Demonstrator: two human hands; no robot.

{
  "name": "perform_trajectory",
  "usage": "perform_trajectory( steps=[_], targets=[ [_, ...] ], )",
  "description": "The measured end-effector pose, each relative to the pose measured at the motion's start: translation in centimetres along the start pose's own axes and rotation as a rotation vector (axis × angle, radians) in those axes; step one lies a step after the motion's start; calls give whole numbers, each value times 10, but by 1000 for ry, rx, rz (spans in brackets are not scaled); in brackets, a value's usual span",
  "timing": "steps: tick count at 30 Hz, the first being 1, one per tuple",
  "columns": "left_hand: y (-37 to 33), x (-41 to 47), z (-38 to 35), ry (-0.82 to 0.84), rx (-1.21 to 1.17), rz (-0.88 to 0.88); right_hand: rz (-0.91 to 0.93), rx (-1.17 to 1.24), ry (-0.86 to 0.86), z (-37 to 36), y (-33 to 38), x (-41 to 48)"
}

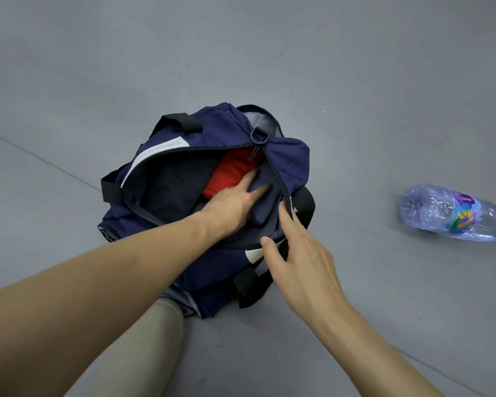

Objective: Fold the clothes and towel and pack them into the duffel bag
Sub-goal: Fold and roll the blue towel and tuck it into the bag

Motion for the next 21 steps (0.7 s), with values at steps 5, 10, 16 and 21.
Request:
perform_trajectory(
  steps=[5, 10, 16, 21],
  targets=[
    [-3, -6, 8, -89, 218, -29, -16, -30, 42, -9, -11, -2],
    [6, -25, 37, -126, 119, 21, 19, 103, 78, -11, -21, -5],
    [-32, -66, 100, -430, -315, 138, 36, 356, 66, 19, -52, -26],
    [-132, -60, 108, -388, -332, -131, -123, 91, 83, 97, -166, -65]
  ],
)
Point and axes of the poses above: each hand's wrist, its own x-axis towards the middle knuckle, its own z-axis out of the back of the hand, y = z × x, the point moved 7 cm from there along x, towards the middle knuckle, and after that the axes turned 13 degrees about -y, right-handed, at the moved point
